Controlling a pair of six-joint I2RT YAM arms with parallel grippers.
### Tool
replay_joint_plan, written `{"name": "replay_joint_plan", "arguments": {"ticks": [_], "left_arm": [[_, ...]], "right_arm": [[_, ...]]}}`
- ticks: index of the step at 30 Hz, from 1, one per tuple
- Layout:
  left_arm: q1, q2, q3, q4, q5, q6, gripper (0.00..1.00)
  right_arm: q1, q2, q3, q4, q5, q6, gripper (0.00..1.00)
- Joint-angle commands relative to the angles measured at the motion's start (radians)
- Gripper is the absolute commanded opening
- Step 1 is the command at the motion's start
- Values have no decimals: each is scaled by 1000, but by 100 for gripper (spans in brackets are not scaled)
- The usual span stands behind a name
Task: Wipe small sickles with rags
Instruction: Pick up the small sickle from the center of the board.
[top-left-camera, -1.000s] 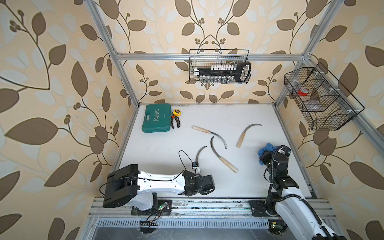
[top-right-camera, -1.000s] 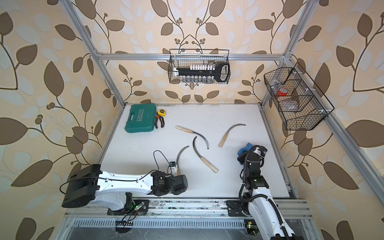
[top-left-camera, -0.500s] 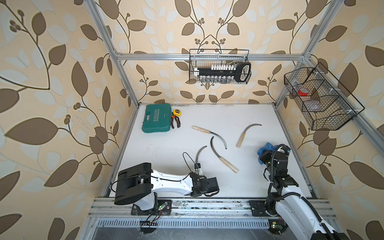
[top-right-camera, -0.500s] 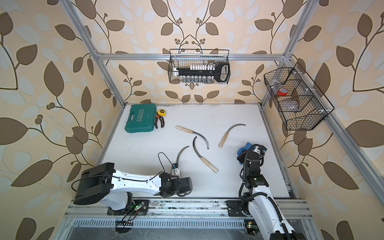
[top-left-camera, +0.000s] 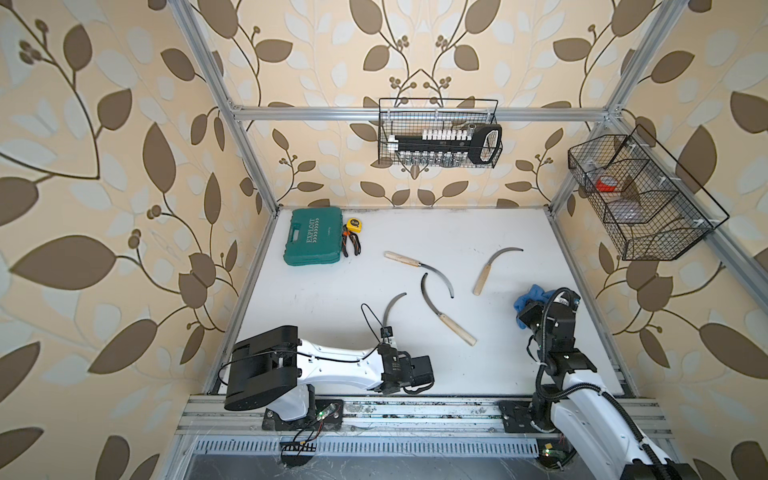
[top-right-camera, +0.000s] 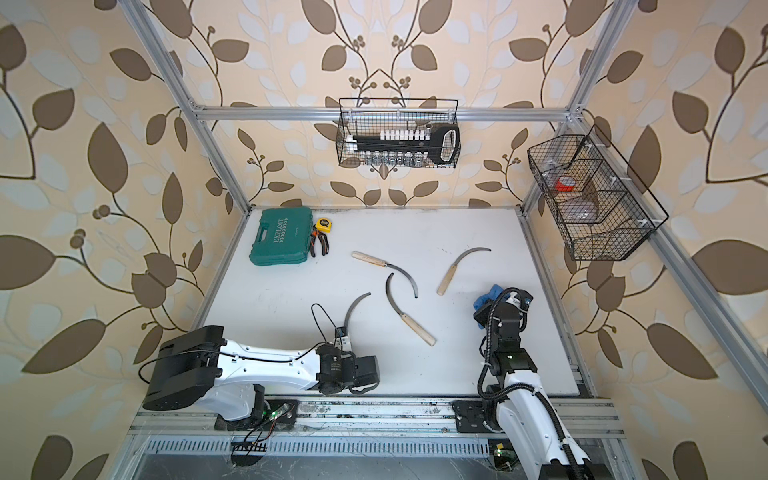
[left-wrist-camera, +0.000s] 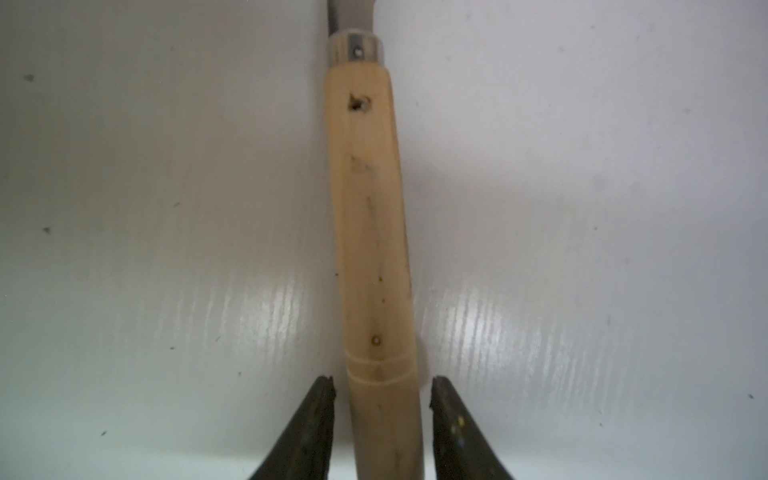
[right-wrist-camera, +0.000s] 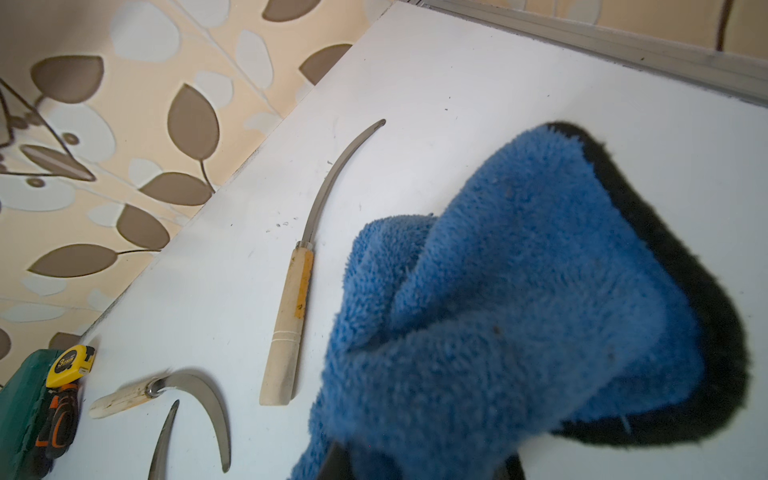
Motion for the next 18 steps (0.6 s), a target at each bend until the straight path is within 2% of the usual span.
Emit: {"name": "replay_joint_plan", "arguments": {"ticks": [1,5,9,15,18], "left_arm": [[-4,-5,-20,15,8,14,42],[-4,7,-20,17,24,5,44],[-19,19,-17,18,32,-5,42],[-40,75,21,2,51,-12,24],[-40,79,33,-18,41,-9,18]], "right_arm": [[-4,-4,29,24,-8,-17,0],[-4,0,30,23,-7,-17,0],[-5,2,31,26,-12,-18,1],[-5,2,30,27,-13,-18,2],[-4,3,31,27,-14,-19,2]]}}
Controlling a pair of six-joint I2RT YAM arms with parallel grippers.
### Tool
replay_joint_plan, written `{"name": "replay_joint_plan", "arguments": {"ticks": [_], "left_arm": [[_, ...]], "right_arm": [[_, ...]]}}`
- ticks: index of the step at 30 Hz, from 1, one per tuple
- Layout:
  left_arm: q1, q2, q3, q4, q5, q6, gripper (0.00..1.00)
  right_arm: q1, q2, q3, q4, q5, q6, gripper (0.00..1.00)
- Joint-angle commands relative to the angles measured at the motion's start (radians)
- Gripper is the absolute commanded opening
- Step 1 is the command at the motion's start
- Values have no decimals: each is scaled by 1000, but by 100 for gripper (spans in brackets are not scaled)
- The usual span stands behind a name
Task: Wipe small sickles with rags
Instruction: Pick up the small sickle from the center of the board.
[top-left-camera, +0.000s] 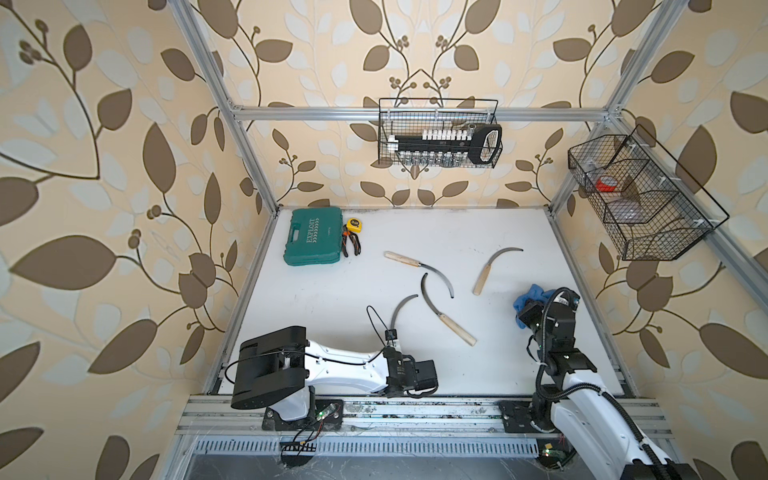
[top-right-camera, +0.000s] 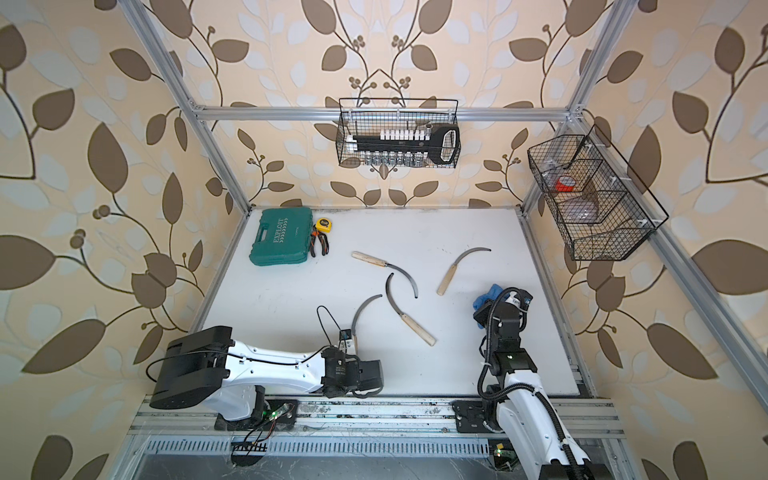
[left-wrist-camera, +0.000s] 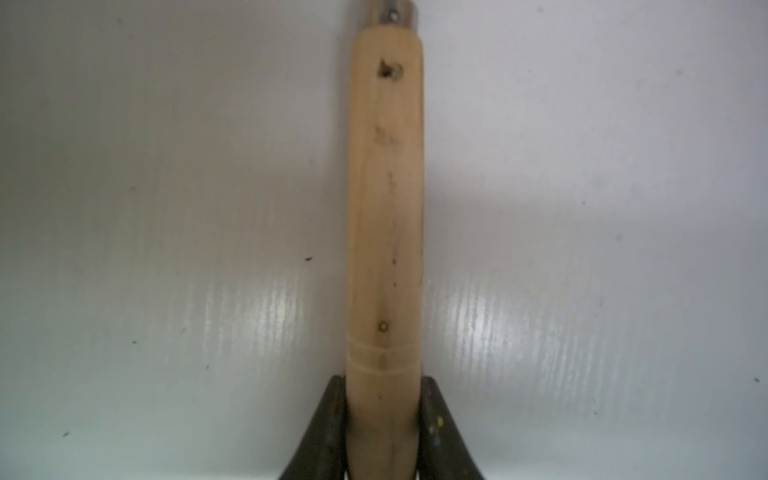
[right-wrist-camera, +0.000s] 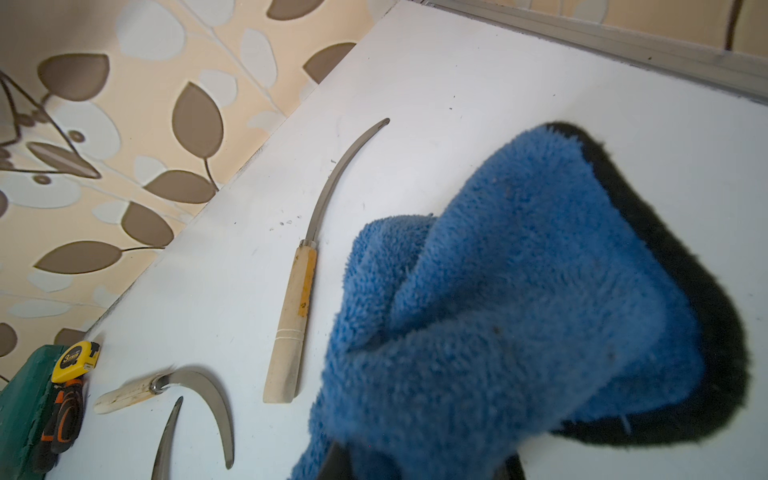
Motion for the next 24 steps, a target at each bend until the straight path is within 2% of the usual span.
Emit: {"name": "replay_joint_plan", "arguments": {"ticks": [1,4,7,11,14,17,19,20,24], "left_arm": [[-7,22,2,-39,31,-7,17],[-7,-29,12,-122,-25,-3,12],[-4,-138,18,-217,-114,20,11],[19,-306,-3,-223,-198,186,10],[71,-412,-51,-115,-193,363,8],[183,-451,-88,28,-70,550,8],[245,-432,-58,19,-23,612,4],[258,-417,-29,-8,-38,627,4],[265,-351,67,-71,-79,684,3]], "right_arm": [[-5,4,30,24,-9,-16,2],[-4,7,28,34,-19,-21,2],[-4,18,31,41,-27,-24,2],[-4,18,34,52,-53,-37,0],[-4,-4,71,35,-193,-56,0],[11,-38,181,-44,-417,-65,0],[52,-57,263,-102,-531,-78,0],[98,-68,294,-125,-550,-85,0],[348,-34,368,-150,-479,-104,0]]}}
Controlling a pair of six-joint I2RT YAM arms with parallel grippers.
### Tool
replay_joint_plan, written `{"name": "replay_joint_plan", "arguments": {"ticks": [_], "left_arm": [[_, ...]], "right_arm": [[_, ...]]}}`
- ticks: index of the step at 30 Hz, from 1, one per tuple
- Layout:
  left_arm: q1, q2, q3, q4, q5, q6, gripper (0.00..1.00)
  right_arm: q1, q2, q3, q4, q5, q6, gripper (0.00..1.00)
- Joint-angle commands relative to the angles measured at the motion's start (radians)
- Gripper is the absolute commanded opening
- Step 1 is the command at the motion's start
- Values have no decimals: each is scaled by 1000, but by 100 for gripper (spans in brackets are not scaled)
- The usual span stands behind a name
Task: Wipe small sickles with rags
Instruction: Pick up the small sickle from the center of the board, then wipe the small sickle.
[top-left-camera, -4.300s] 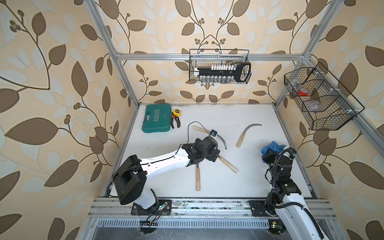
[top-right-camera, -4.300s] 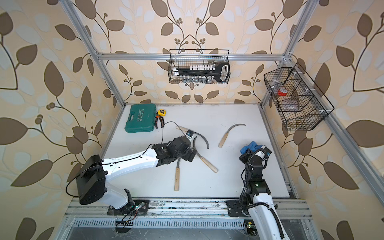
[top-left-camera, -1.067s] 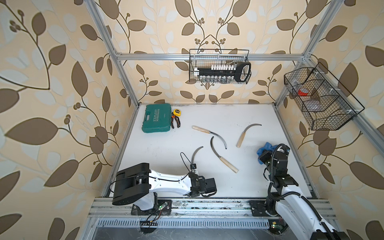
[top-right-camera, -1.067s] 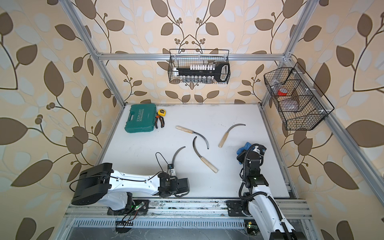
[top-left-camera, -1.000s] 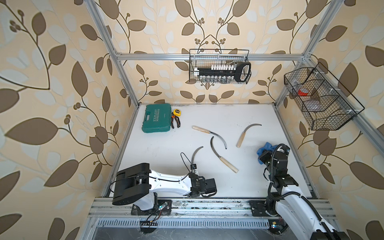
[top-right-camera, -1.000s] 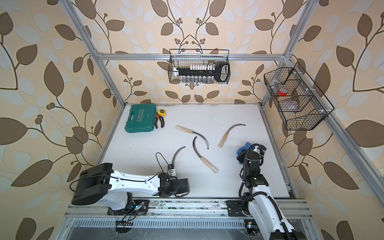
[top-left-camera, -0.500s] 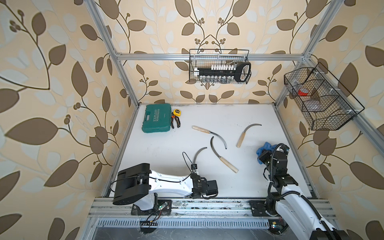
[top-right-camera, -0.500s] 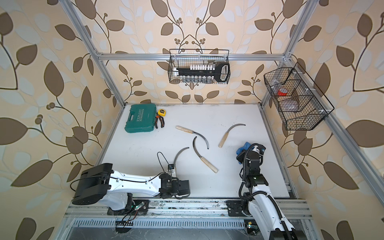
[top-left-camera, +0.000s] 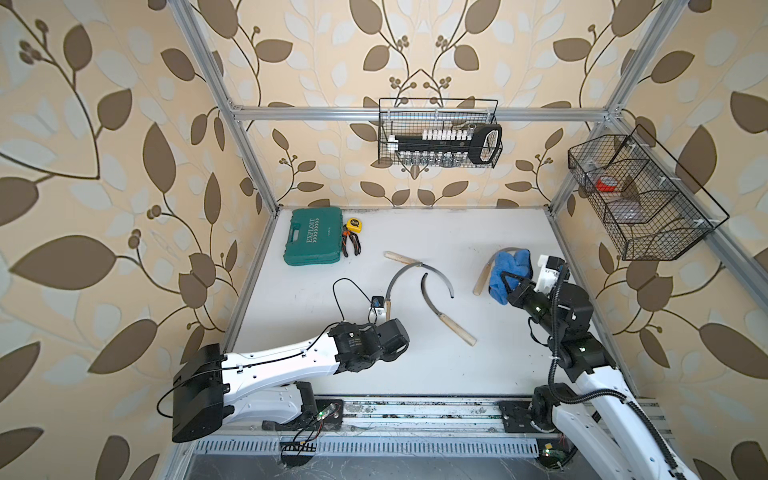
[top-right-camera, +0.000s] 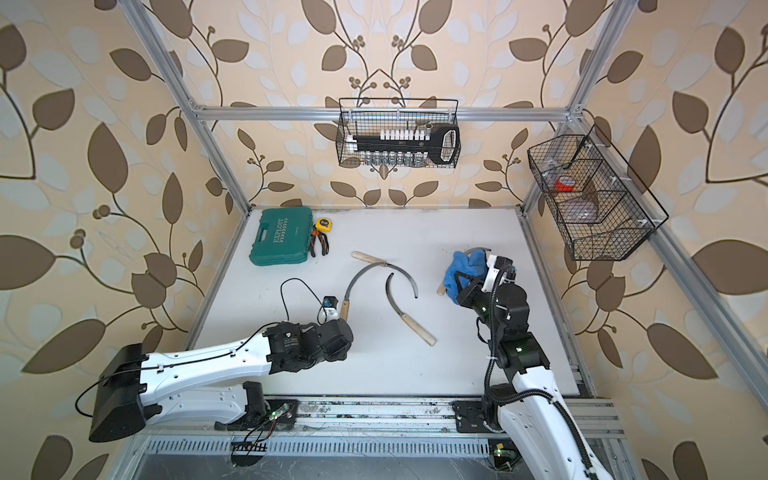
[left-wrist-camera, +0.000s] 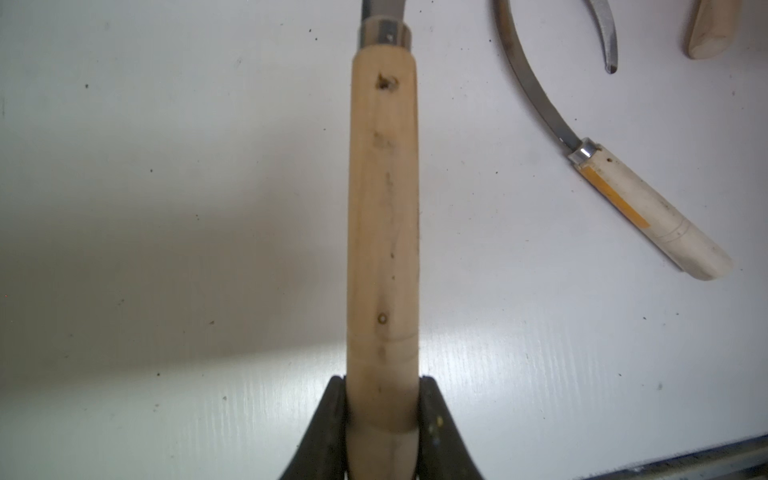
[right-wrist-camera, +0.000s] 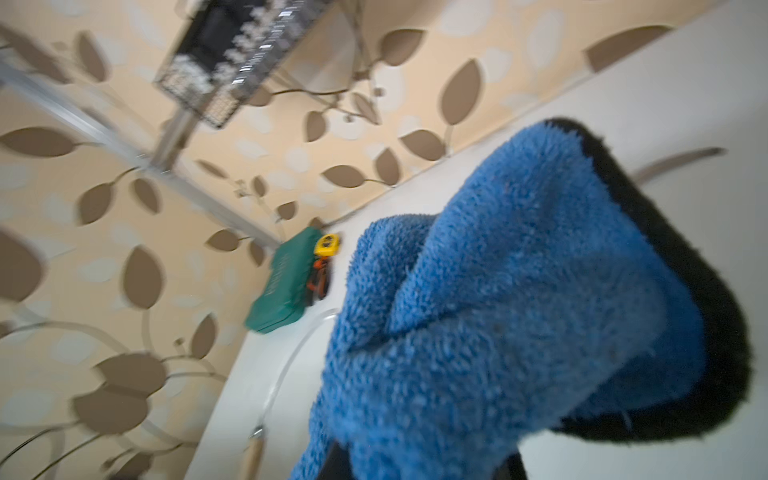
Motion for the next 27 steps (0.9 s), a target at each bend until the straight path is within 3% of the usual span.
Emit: {"name": "replay_joint_plan", "arguments": {"ticks": [1,4,7,19,27], "left_arm": [[2,29,89,-9,-21,131,3],[5,46,77,48,-17,169,3],[7,52,66,89,-6,198,1],[6,19,-24,229,7,255,0],[7,-100,-117,304,11,266,0]], "right_arm": [[190,62,54,-48,-39,-46,0],[417,226,137,-46,59,-100,0],[531,376,202,-20,127,-112,0],[542,746,276,159,-61,-100,0],[568,893,324,144,-51,-101,0]]}}
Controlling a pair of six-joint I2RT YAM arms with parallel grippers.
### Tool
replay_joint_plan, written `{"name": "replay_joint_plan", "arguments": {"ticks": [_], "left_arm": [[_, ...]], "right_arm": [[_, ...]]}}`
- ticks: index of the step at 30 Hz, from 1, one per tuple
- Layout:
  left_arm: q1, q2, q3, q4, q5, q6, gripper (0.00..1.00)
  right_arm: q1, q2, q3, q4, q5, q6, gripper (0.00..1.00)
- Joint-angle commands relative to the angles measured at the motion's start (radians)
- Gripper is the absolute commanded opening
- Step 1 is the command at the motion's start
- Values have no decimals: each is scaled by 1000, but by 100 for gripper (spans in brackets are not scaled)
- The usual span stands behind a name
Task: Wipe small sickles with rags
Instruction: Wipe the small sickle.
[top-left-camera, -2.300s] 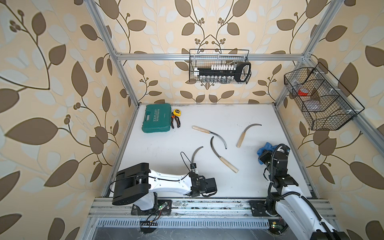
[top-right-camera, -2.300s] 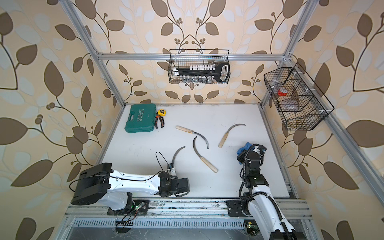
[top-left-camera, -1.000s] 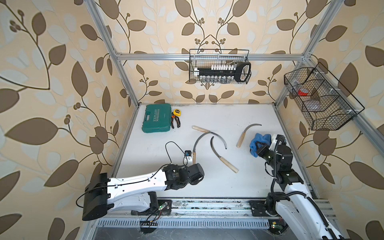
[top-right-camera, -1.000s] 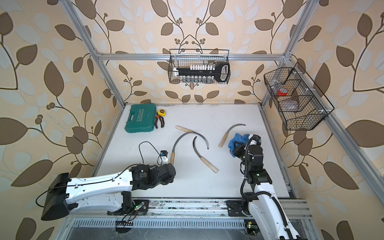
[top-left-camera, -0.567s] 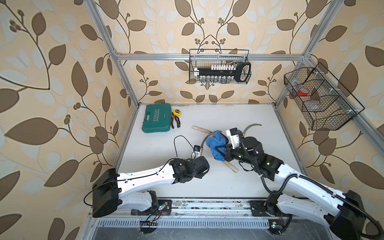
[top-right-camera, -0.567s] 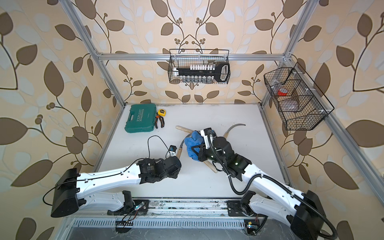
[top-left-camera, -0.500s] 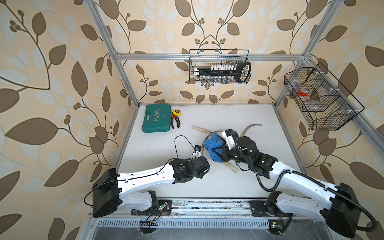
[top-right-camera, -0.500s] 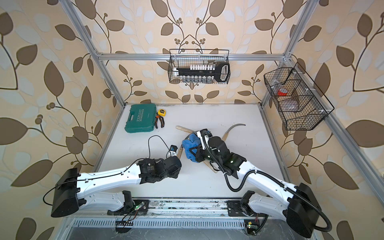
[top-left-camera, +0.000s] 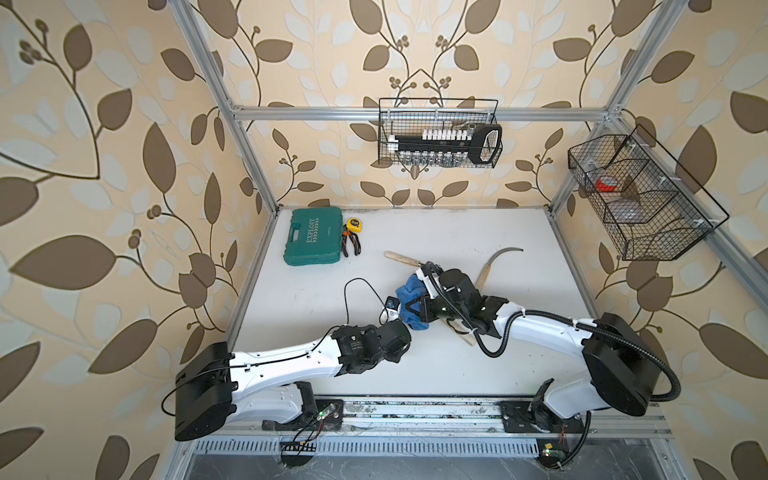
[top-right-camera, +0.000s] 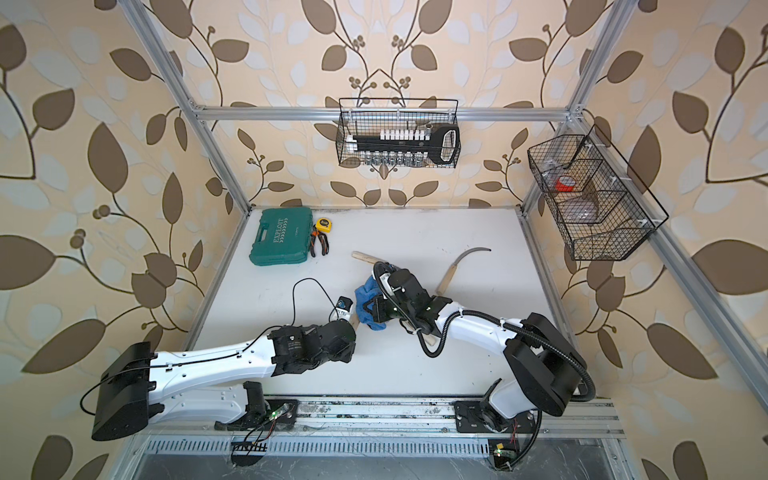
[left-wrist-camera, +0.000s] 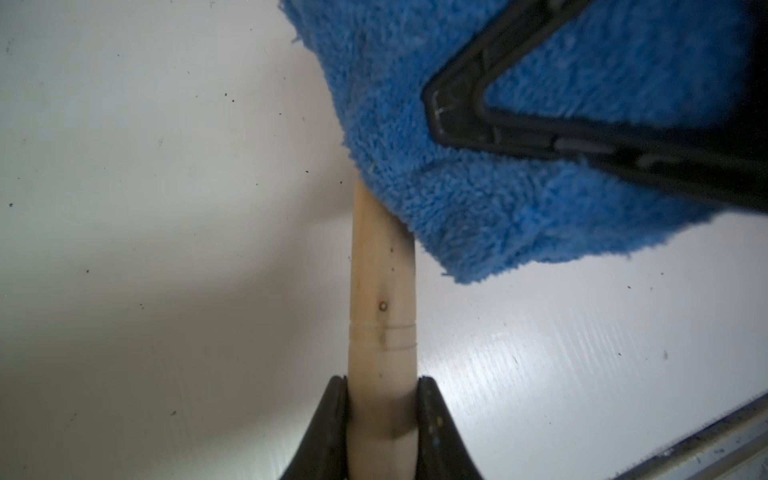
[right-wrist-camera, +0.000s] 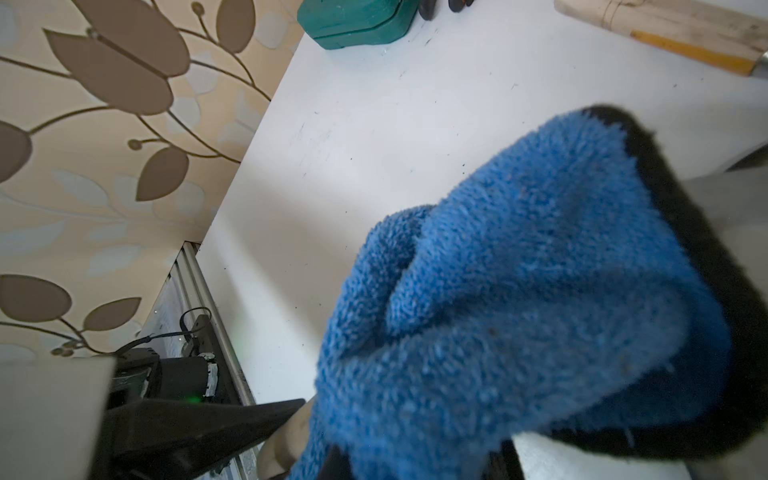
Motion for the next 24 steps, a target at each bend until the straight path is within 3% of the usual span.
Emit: {"name": "replay_joint_plan", "arguments": {"ticks": [1,8,16,19,24], "left_arm": [[6,-77,-15,79,1,37,0],[6,-174,-74,104,-28,28,0],[5,-177,-80,79,-105,8,0],[6,-172,-76,72,-103,6,0],[6,-186,-69,45,-106,4,0]], "right_arm": [[16,41,48,5,-20,-14,0],[73,44,48,7,-25,-33,0],[168,-8,20,60,-169,-57,0],[172,-28,2,74,-202,-49,0],[132,14,9,40,-148,-61,0]]}}
